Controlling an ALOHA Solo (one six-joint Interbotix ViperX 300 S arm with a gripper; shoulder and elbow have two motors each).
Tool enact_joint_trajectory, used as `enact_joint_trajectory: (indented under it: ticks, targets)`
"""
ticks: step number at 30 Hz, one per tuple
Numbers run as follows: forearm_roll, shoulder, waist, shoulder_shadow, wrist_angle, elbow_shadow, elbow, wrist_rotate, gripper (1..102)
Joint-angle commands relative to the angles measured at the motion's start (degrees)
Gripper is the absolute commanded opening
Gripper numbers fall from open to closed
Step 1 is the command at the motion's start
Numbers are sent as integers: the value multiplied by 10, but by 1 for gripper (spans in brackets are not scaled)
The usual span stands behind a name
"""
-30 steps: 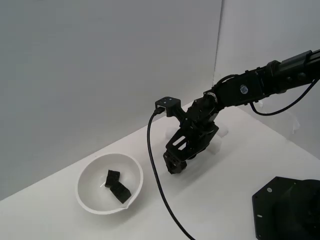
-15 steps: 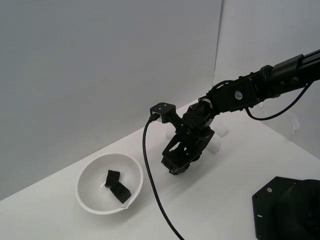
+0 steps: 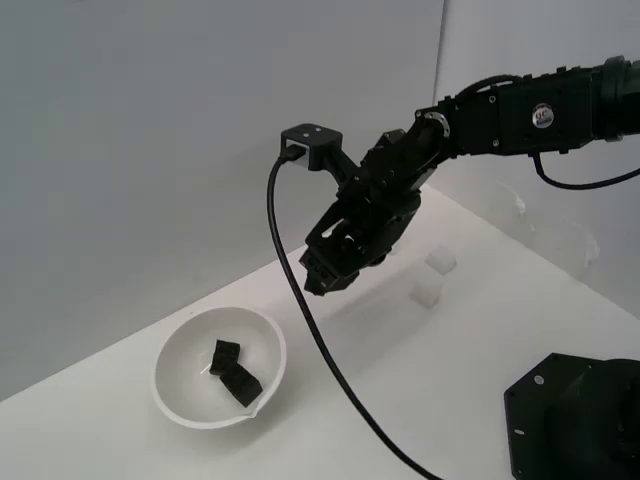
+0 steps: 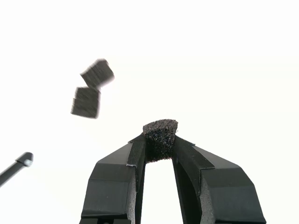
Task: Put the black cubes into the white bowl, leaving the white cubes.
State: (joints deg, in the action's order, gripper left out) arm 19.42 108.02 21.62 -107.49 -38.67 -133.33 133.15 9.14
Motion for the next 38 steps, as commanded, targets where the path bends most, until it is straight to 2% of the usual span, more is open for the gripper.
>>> enact_joint_trajectory:
  ticks: [1,6,16,18,22,24,32,38]
  targets:
    - [7,12,24,-18,-7,43,-37,-3,3]
    - [8,-19,76,15,-6,80,-76,-21,3]
    - [16,-78,134,73,17,107,-104,-23,4]
    - [22,-79,148,75,35,109,-105,-23,12]
    - [41,-89,153,83,47,108,-105,-23,51]
    - [45,-94,153,89,47,108,-105,-23,65]
    - [46,-93,151,88,46,106,-102,-20,66]
    - [40,-50,100,44,42,79,-76,-11,66]
